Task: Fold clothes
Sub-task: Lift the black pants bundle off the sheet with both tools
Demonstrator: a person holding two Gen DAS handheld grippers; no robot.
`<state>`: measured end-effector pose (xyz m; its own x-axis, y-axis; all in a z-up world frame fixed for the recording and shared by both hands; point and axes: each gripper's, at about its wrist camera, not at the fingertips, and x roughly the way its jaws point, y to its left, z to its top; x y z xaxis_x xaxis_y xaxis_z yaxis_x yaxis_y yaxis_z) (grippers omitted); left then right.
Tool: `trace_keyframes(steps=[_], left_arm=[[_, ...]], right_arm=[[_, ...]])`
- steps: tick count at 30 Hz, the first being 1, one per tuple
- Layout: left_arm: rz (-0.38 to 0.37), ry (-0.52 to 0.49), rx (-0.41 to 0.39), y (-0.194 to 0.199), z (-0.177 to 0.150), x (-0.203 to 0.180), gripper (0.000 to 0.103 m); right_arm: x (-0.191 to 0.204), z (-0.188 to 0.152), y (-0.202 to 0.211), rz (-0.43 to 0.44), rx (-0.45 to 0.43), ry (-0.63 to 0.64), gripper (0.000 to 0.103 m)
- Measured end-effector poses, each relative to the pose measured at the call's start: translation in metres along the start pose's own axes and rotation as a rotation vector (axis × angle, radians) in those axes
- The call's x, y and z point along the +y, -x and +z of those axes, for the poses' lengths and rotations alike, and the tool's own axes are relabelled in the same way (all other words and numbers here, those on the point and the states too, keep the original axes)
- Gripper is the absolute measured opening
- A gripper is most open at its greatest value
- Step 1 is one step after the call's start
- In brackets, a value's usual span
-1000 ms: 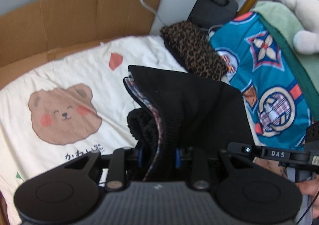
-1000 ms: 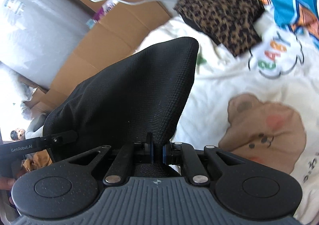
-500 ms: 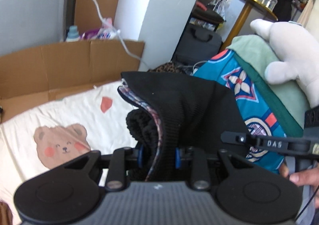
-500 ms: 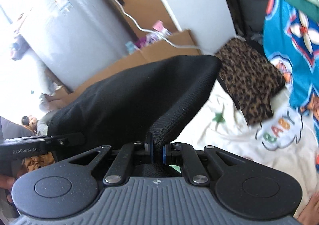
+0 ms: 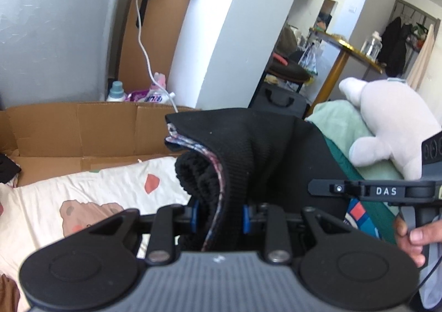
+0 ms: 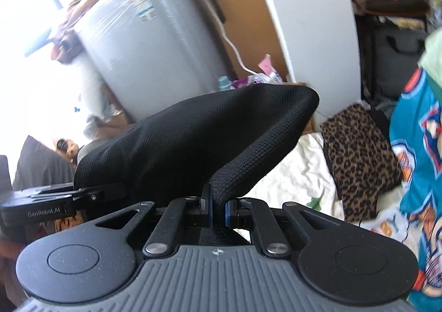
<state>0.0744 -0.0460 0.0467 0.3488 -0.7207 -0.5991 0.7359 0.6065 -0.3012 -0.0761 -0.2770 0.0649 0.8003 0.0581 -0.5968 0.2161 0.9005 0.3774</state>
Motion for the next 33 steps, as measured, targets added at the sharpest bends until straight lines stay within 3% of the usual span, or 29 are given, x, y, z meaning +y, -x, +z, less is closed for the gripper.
trace_keyframes(steps=[6, 12, 18, 26, 33], left_arm=[[0.012, -0.006, -0.036, 0.003, 0.002, -0.010, 0.030], [0.017, -0.018, -0.011, -0.005, 0.001, -0.020, 0.030], [0.021, -0.021, -0.005, -0.015, 0.001, -0.032, 0.030], [0.019, -0.030, -0.018, -0.024, 0.014, -0.053, 0.030], [0.044, -0.025, -0.036, -0.018, 0.038, -0.071, 0.030]], right_arm=[[-0.007, -0.002, 0.004, 0.005, -0.040, 0.019, 0.006], [-0.007, -0.005, 0.009, -0.015, -0.053, 0.037, 0.007], [-0.027, -0.002, 0.012, -0.029, -0.051, -0.023, 0.007], [-0.033, 0.014, 0.017, -0.070, -0.081, 0.012, 0.007], [-0.040, 0.040, 0.032, -0.056, -0.109, 0.064, 0.007]])
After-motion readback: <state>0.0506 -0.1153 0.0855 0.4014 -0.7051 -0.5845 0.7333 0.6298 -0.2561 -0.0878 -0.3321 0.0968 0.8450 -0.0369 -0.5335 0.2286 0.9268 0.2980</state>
